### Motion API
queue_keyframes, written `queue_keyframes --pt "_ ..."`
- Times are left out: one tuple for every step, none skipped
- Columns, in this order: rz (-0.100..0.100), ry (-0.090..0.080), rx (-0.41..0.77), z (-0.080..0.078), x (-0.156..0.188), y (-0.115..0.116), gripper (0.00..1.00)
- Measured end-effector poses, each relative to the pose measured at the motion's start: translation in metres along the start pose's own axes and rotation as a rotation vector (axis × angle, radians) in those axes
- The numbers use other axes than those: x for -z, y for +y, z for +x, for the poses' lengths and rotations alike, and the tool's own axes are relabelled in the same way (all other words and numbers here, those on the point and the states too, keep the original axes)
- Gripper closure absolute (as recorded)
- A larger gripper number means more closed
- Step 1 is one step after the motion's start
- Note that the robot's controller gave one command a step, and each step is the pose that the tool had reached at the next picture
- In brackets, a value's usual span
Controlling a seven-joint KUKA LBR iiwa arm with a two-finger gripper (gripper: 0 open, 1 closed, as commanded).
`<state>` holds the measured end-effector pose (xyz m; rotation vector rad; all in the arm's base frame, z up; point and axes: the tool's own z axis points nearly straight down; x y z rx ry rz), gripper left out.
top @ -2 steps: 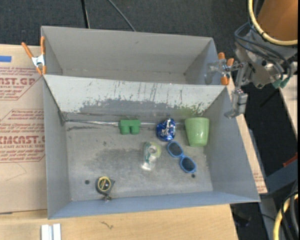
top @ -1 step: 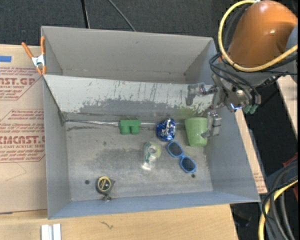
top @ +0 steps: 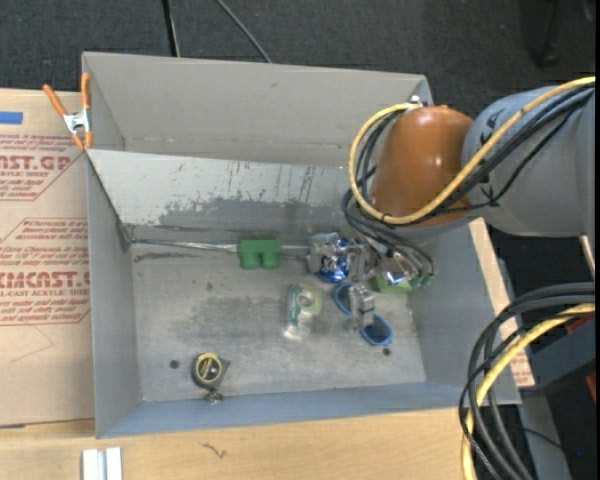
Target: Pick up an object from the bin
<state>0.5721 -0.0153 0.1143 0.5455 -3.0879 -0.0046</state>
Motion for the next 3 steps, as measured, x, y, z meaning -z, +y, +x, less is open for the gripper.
queue_keyframes --pt "0.002 -0.004 0.201 -0.004 -0.046 0.026 0.0" --pt "0.004 -0.006 0.199 -0.005 -0.044 0.025 1.0" --pt "0.008 -0.014 0.205 0.008 0.089 0.051 1.0"
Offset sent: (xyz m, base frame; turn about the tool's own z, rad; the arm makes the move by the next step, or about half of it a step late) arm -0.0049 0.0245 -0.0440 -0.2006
